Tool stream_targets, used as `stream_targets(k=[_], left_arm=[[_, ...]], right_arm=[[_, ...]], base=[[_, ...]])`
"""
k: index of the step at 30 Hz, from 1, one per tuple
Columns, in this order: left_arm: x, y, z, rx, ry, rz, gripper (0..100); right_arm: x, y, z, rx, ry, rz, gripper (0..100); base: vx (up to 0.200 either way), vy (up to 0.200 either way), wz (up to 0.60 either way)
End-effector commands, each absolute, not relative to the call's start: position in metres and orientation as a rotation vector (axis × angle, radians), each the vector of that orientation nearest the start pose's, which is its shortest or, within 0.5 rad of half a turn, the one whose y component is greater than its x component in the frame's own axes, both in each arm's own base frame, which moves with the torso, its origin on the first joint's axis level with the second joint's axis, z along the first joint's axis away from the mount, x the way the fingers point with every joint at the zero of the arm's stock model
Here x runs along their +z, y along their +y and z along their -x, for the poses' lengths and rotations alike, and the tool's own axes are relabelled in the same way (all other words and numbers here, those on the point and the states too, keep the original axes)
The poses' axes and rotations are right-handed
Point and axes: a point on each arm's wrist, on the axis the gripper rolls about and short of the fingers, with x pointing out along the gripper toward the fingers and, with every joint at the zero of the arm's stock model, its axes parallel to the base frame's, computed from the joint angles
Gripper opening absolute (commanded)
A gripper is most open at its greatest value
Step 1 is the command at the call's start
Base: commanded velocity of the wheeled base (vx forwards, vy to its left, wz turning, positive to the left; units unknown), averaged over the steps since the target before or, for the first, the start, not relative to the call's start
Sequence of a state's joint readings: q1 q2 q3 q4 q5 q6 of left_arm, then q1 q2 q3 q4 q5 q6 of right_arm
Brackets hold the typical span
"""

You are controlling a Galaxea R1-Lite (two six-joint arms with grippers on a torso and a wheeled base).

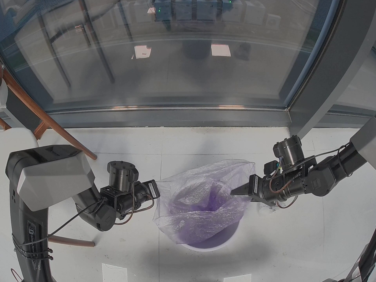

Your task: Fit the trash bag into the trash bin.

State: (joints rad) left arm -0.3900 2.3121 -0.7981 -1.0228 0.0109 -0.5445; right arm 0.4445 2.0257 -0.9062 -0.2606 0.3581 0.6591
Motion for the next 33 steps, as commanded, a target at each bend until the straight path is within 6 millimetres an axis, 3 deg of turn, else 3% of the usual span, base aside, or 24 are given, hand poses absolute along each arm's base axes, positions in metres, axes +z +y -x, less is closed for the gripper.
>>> stream_targets(k=[1, 4, 5, 11, 12, 14, 18, 21, 26, 29, 33], left_arm=[[0.004, -0.141, -0.347, -0.23, 0.54, 0.433, 0], [0.001, -0.138, -0.341, -0.233, 0.541, 0.411, 0], [0.002, -0.137, -0.34, -0.239, 0.532, 0.4, 100], [0.047, -0.124, -0.327, -0.271, 0.401, 0.434, 100], [0.057, -0.112, -0.323, -0.269, 0.386, 0.454, 100], [0.066, -0.101, -0.312, -0.296, 0.41, 0.524, 100], [0.077, -0.099, -0.293, -0.316, 0.51, 0.704, 100], [0.083, -0.11, -0.279, -0.29, 0.628, 0.829, 100], [0.065, -0.138, -0.25, -0.227, 0.928, 0.853, 100], [0.066, -0.147, -0.245, -0.256, 0.962, 0.853, 100], [0.079, -0.16, -0.258, -0.3, 0.937, 0.926, 100]], right_arm=[[0.073, 0.151, -0.29, 0.448, 1.094, -0.525, 0], [0.076, 0.155, -0.287, 0.461, 1.089, -0.517, 0], [0.076, 0.157, -0.287, 0.458, 1.087, -0.512, 0], [0.074, 0.162, -0.283, 0.442, 1.082, -0.483, 0], [0.073, 0.164, -0.282, 0.446, 1.086, -0.479, 0], [0.07, 0.164, -0.28, 0.442, 1.098, -0.476, 0], [0.068, 0.165, -0.278, 0.439, 1.103, -0.465, 0], [0.066, 0.165, -0.278, 0.423, 1.102, -0.453, 0], [0.058, 0.165, -0.28, 0.378, 1.107, -0.435, 0], [0.058, 0.165, -0.28, 0.376, 1.106, -0.432, 0], [0.057, 0.166, -0.28, 0.376, 1.11, -0.43, 0]], base=[[0.0, 0.0, 0.0], [0.0, 0.0, 0.0], [0.0, 0.0, 0.0], [0.0, 0.0, 0.0], [0.0, 0.0, 0.0], [0.0, 0.0, 0.0], [0.0, 0.0, 0.0], [0.0, 0.0, 0.0], [0.0, 0.0, 0.0], [0.0, 0.0, 0.0], [0.0, 0.0, 0.0]])
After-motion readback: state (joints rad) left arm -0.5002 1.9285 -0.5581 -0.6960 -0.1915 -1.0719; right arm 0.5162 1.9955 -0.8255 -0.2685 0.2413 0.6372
